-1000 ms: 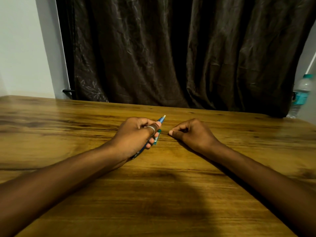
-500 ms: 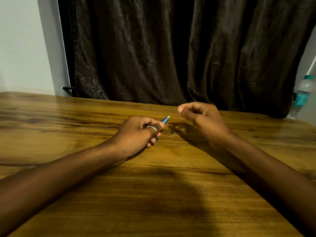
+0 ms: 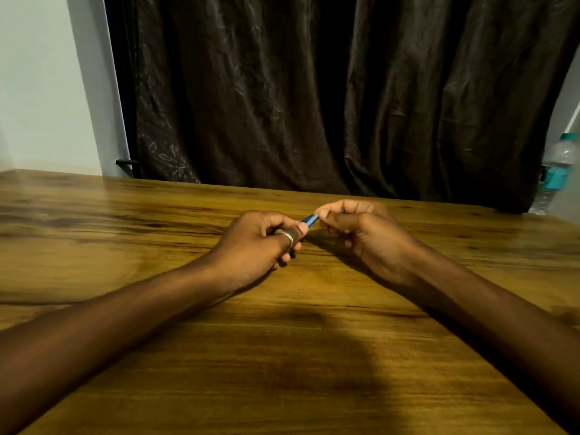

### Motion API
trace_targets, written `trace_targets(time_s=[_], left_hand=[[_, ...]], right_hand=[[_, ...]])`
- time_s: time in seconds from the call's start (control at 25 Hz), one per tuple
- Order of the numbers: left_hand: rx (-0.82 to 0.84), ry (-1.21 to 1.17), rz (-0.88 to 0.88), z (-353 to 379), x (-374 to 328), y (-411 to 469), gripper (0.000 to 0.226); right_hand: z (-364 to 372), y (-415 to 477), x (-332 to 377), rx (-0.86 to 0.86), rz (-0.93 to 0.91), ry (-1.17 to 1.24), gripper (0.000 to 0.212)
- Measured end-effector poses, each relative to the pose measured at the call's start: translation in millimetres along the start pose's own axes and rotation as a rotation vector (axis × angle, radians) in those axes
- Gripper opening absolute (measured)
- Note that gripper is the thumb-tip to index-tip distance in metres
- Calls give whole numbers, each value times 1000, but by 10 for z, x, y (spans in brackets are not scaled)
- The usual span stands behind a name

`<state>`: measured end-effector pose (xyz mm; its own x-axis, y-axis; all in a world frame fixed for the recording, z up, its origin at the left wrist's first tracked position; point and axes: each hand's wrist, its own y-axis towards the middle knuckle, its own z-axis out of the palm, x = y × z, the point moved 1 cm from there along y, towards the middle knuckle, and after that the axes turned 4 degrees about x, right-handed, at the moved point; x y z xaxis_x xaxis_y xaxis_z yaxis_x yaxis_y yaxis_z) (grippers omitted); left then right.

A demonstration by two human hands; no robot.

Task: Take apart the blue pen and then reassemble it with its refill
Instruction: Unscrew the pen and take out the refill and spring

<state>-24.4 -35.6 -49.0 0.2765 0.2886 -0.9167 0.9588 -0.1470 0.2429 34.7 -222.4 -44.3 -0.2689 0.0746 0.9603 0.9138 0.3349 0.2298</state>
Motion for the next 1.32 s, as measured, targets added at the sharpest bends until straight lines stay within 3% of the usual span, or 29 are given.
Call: trace_targets(time_s=[0.2, 0.52, 0.92, 1.08, 1.24, 1.32], left_hand=[[-13, -1, -8, 0, -11, -4, 16], [-84, -25, -18, -4, -9, 10, 16], [-97, -15, -19, 1, -21, 7, 18], [-123, -25, 18, -7, -56, -7, 19], [-194, 106, 72, -69, -92, 28, 19], [-212, 354, 74, -91, -118, 60, 18]], right_hand=[[-27, -14, 73, -127, -17, 56, 15], [-108, 5, -49, -91, -100, -765, 11], [-96, -35, -9, -33, -109, -868, 14], [-121, -21, -7, -85, -54, -775, 18], [-125, 2, 5, -204, -117, -853, 17], [-114, 10, 15, -236, -160, -891, 15]])
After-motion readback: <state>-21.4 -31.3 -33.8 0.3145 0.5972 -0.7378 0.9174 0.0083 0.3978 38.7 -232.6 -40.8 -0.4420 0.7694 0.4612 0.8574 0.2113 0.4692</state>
